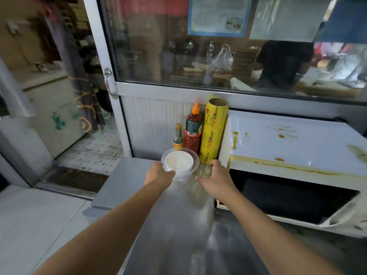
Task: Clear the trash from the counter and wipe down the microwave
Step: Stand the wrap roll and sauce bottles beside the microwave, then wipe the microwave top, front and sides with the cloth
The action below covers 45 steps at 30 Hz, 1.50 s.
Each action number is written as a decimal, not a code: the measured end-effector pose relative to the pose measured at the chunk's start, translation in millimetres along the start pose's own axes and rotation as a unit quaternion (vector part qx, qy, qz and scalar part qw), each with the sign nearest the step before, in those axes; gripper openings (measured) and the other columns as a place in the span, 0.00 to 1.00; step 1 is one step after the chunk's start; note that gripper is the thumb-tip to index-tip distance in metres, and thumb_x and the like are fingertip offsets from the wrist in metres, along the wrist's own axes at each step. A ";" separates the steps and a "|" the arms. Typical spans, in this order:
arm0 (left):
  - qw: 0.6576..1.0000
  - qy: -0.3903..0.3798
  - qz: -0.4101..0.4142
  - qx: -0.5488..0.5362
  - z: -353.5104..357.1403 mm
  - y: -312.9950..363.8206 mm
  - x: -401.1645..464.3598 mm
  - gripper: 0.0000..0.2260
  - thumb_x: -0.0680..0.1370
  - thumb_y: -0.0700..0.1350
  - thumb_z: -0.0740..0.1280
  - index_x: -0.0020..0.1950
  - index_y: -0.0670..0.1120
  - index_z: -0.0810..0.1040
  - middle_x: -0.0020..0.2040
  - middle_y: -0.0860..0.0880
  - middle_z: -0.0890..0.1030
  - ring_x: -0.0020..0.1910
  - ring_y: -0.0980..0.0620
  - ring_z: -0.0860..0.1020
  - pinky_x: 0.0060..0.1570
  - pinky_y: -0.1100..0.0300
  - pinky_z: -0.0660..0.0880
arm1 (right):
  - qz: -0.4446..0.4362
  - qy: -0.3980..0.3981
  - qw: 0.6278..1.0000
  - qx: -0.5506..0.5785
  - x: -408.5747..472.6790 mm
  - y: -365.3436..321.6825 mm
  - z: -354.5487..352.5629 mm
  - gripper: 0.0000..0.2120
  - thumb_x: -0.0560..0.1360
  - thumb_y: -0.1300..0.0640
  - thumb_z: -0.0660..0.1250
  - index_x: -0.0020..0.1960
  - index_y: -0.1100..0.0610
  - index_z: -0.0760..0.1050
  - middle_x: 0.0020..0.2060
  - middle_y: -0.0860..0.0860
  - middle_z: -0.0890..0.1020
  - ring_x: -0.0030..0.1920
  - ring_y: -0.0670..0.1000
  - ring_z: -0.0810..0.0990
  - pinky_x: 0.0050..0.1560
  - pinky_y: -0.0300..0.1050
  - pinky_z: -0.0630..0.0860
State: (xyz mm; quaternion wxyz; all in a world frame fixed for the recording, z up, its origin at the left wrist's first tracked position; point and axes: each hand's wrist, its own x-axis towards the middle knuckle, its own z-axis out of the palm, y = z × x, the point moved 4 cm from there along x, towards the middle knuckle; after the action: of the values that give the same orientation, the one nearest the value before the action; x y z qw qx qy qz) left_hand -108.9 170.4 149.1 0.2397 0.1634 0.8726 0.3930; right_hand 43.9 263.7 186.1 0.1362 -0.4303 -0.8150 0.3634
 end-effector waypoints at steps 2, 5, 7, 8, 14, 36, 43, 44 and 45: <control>1.000 0.008 0.004 0.009 -0.4 6.1 -20.9 0.25 0.76 0.49 0.68 0.70 0.45 0.65 0.65 0.44 0.73 0.62 0.44 0.73 0.58 0.55 0.71 | -0.010 -0.003 1.000 0.016 -15.7 2.0 -11.4 0.30 0.73 0.51 0.69 0.69 0.58 0.62 0.65 0.55 0.70 0.64 0.54 0.71 0.51 0.37 0.64; 1.000 0.018 0.014 0.016 3.2 13.5 -53.0 0.25 0.76 0.49 0.68 0.70 0.45 0.65 0.66 0.44 0.73 0.63 0.44 0.73 0.58 0.54 0.72 | -0.022 0.001 0.999 0.024 -38.7 10.0 -29.8 0.33 0.72 0.49 0.70 0.70 0.59 0.61 0.66 0.55 0.69 0.65 0.54 0.69 0.54 0.38 0.64; 0.999 0.023 0.021 0.018 7.8 17.2 -75.6 0.25 0.76 0.49 0.68 0.71 0.45 0.65 0.67 0.44 0.72 0.64 0.44 0.72 0.59 0.54 0.71 | -0.026 0.002 1.000 0.014 -52.4 18.3 -40.9 0.34 0.71 0.49 0.71 0.70 0.59 0.60 0.66 0.56 0.69 0.65 0.54 0.69 0.55 0.39 0.65; 0.999 0.025 0.024 0.018 10.4 18.4 -86.2 0.25 0.76 0.49 0.68 0.71 0.45 0.65 0.67 0.44 0.72 0.64 0.44 0.73 0.59 0.54 0.71 | -0.027 0.003 1.000 0.013 -59.0 22.4 -46.0 0.34 0.71 0.49 0.71 0.71 0.58 0.59 0.66 0.56 0.68 0.66 0.55 0.69 0.56 0.40 0.66; 0.999 0.019 0.026 0.014 26.1 15.7 -142.4 0.25 0.76 0.50 0.68 0.70 0.46 0.65 0.64 0.44 0.75 0.60 0.44 0.75 0.58 0.54 0.74 | -0.021 0.010 1.000 0.019 -97.0 49.4 -73.8 0.36 0.71 0.49 0.71 0.72 0.56 0.57 0.69 0.55 0.66 0.68 0.55 0.68 0.62 0.47 0.68; 0.981 -0.136 0.135 0.023 116.7 37.2 -251.8 0.23 0.75 0.49 0.69 0.67 0.44 0.69 0.55 0.47 0.75 0.49 0.49 0.73 0.53 0.58 0.72 | 0.101 0.136 0.984 0.048 -221.2 160.8 -150.3 0.38 0.70 0.52 0.72 0.73 0.58 0.57 0.70 0.56 0.66 0.69 0.55 0.67 0.63 0.42 0.65; 0.959 -0.223 0.167 0.042 168.4 35.9 -288.7 0.19 0.75 0.47 0.69 0.64 0.44 0.71 0.50 0.46 0.77 0.40 0.51 0.74 0.33 0.67 0.70 | 0.176 0.186 0.966 0.041 -286.8 204.8 -165.6 0.36 0.70 0.52 0.73 0.72 0.57 0.59 0.69 0.55 0.68 0.69 0.55 0.67 0.65 0.46 0.65; 0.956 -0.233 0.172 0.047 177.2 34.7 -293.9 0.20 0.74 0.47 0.69 0.64 0.44 0.71 0.51 0.45 0.78 0.41 0.50 0.75 0.32 0.67 0.70 | 0.189 0.192 0.962 0.044 -295.7 212.4 -168.1 0.36 0.70 0.52 0.73 0.72 0.57 0.60 0.68 0.54 0.68 0.68 0.55 0.68 0.65 0.46 0.65; 0.952 -0.245 0.174 0.055 186.3 33.5 -299.6 0.20 0.74 0.48 0.69 0.64 0.44 0.70 0.52 0.45 0.79 0.44 0.48 0.76 0.35 0.65 0.71 | 0.207 0.195 0.958 0.046 -304.5 220.4 -170.2 0.36 0.70 0.52 0.73 0.72 0.58 0.60 0.67 0.54 0.70 0.67 0.54 0.69 0.64 0.45 0.66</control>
State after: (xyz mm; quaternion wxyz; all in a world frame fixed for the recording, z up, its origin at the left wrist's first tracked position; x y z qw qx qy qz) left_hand 245.3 163.1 154.2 0.3647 0.4170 0.7652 0.3282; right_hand 448.1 181.4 176.1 0.2342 -0.6453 -0.6482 0.3295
